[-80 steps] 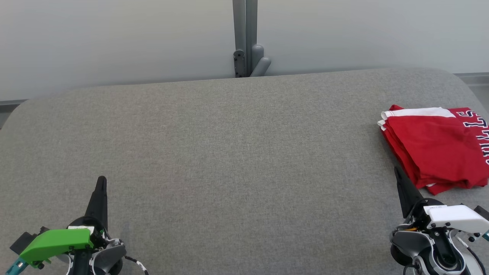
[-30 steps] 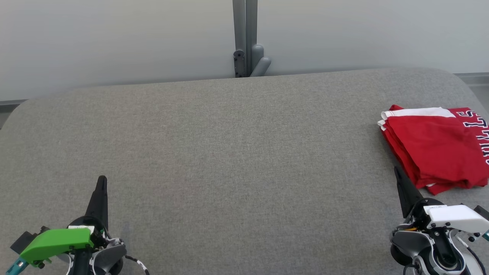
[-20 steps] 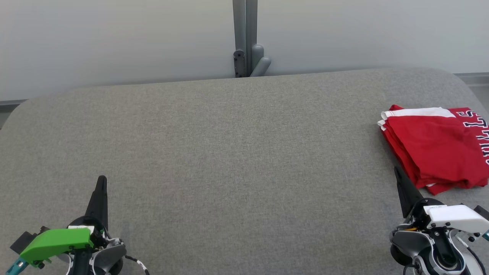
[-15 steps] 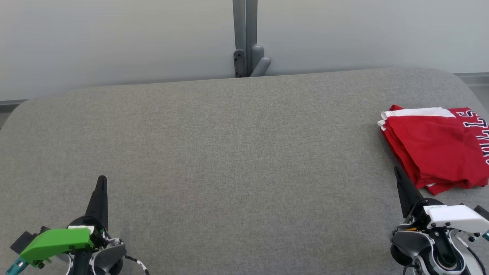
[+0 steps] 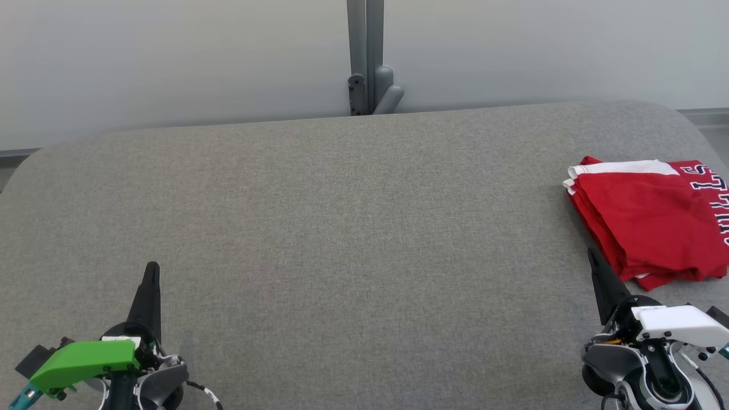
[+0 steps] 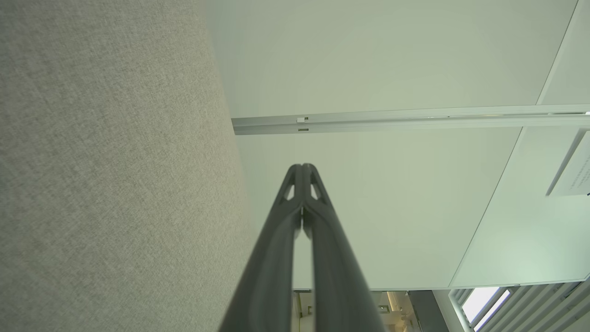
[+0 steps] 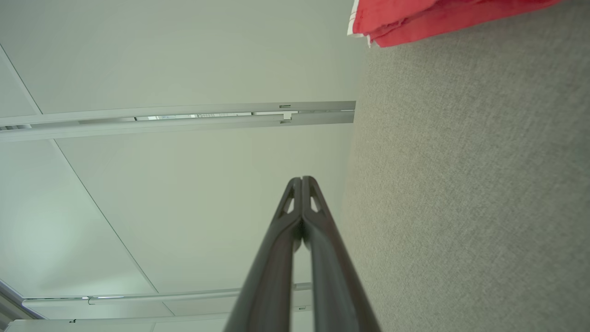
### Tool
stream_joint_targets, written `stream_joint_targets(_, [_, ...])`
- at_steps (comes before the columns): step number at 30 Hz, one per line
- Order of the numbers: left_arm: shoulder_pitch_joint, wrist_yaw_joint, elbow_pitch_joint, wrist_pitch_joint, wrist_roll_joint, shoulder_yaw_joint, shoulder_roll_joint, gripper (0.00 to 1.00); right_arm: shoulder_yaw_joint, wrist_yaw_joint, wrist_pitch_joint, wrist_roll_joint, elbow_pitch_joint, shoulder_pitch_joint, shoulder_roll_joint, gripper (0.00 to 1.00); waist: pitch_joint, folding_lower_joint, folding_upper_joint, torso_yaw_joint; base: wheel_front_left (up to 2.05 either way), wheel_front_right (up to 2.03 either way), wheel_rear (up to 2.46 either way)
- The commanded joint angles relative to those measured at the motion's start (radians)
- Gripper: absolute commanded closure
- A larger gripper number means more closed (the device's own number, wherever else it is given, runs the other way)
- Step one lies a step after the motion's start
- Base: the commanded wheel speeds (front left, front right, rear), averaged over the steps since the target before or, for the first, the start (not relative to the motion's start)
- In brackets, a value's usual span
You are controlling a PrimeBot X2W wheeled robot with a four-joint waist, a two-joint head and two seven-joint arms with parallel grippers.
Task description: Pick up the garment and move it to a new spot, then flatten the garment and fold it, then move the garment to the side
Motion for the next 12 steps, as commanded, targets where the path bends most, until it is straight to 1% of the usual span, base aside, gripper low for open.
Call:
stream_joint_targets(1, [-0.013, 0.000, 0.000, 0.003, 0.004, 0.005, 0.001, 1.00, 0.000, 0.000, 0.005, 0.007, -0.004, -0.004, -0.005, 1.00, 0.000, 0.0000, 0.0108, 0.000, 0.00, 0.00, 0.00])
stream_joint_targets(12, [-0.013, 0.000, 0.000, 0.005, 0.005, 0.006, 0.001, 1.00, 0.000, 0.000, 0.005, 0.007, -0.004, -0.004, -0.005, 1.00, 0.000, 0.0000, 0.0108, 0.000, 0.00, 0.00, 0.00])
